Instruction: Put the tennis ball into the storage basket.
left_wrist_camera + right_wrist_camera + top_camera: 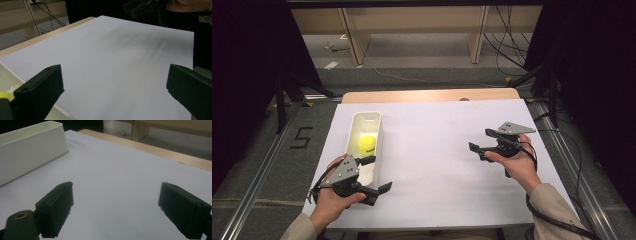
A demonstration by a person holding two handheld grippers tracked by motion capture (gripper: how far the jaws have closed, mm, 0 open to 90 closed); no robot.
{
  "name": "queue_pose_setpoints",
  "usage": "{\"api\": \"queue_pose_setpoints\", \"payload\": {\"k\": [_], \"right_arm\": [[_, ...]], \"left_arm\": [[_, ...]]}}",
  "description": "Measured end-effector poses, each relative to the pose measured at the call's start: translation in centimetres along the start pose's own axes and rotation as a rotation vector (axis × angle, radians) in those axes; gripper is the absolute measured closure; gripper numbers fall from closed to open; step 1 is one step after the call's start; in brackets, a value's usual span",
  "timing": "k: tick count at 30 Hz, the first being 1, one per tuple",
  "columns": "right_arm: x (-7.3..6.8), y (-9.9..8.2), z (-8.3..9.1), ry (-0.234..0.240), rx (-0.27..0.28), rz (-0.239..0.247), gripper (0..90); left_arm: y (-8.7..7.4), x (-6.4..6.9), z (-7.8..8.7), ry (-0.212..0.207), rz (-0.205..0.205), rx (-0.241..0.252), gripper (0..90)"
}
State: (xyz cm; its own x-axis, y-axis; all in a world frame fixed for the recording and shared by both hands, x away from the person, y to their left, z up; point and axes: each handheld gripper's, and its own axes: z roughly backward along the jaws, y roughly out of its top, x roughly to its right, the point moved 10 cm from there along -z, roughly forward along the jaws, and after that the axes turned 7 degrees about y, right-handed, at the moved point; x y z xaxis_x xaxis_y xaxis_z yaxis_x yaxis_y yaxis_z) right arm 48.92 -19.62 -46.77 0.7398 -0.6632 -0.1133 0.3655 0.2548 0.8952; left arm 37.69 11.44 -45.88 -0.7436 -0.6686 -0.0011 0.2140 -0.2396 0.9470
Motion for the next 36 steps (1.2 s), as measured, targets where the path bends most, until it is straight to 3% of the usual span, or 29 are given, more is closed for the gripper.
{"api": "queue_pose_setpoints", "payload": {"k": [36], "right_arm": [[1.4,-3.2,2.9,-0.043,-0.023,-0.038,14.1]], "left_arm": [[0.0,0.0,0.0,0.002,0.002,-0.001,0.6]]}}
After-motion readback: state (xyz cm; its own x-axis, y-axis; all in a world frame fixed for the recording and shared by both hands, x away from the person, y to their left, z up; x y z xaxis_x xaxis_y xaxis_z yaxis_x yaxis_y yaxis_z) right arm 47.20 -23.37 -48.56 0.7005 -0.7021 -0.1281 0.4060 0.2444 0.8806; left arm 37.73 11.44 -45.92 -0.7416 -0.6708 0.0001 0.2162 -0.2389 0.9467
